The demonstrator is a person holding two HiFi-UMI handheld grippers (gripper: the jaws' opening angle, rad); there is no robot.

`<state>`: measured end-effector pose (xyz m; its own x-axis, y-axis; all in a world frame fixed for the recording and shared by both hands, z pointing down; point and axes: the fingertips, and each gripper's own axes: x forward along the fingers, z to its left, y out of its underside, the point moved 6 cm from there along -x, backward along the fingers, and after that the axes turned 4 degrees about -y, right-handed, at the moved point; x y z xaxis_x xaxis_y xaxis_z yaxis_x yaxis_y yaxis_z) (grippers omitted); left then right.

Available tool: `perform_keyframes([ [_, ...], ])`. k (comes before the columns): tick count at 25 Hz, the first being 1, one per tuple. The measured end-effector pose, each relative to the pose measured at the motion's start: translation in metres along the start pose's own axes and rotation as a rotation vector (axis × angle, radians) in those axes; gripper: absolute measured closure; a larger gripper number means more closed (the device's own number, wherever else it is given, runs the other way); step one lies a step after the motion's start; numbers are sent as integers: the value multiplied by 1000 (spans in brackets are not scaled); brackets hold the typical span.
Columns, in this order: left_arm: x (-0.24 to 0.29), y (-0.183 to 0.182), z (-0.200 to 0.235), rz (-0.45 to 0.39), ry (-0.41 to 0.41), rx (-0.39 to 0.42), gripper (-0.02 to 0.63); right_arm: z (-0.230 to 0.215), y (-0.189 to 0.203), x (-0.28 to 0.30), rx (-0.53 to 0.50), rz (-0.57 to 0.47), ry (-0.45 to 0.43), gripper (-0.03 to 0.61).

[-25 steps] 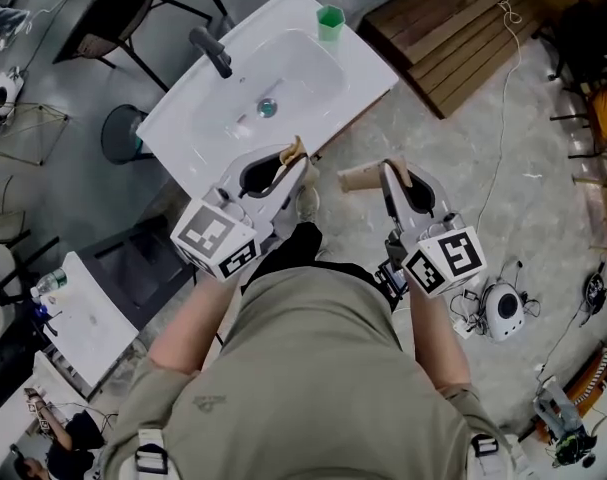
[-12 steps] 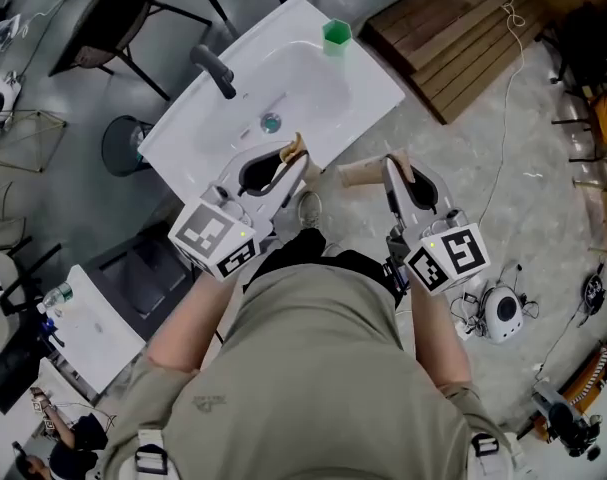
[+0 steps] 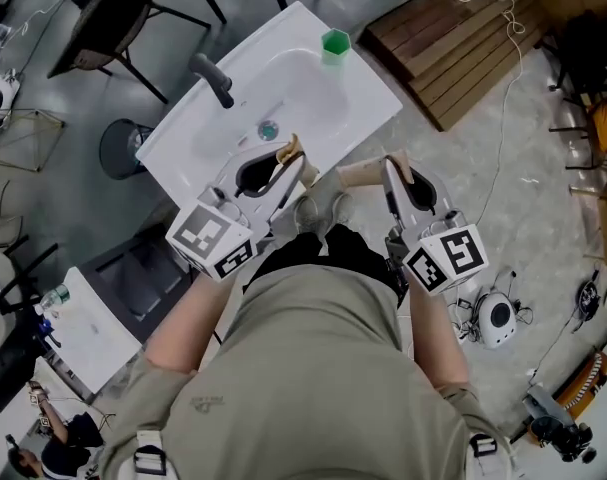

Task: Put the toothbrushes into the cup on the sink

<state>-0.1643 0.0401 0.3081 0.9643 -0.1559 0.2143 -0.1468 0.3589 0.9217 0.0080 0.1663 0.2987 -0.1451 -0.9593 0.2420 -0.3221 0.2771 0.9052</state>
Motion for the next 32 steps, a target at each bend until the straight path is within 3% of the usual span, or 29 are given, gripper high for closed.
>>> perform_keyframes([
  [19, 25, -10, 13, -25, -113, -16, 554, -32, -20, 38, -21, 40, -129, 551],
  [32, 26, -16, 33, -39, -84, -11, 554, -30, -31, 57, -48, 32, -101, 551],
])
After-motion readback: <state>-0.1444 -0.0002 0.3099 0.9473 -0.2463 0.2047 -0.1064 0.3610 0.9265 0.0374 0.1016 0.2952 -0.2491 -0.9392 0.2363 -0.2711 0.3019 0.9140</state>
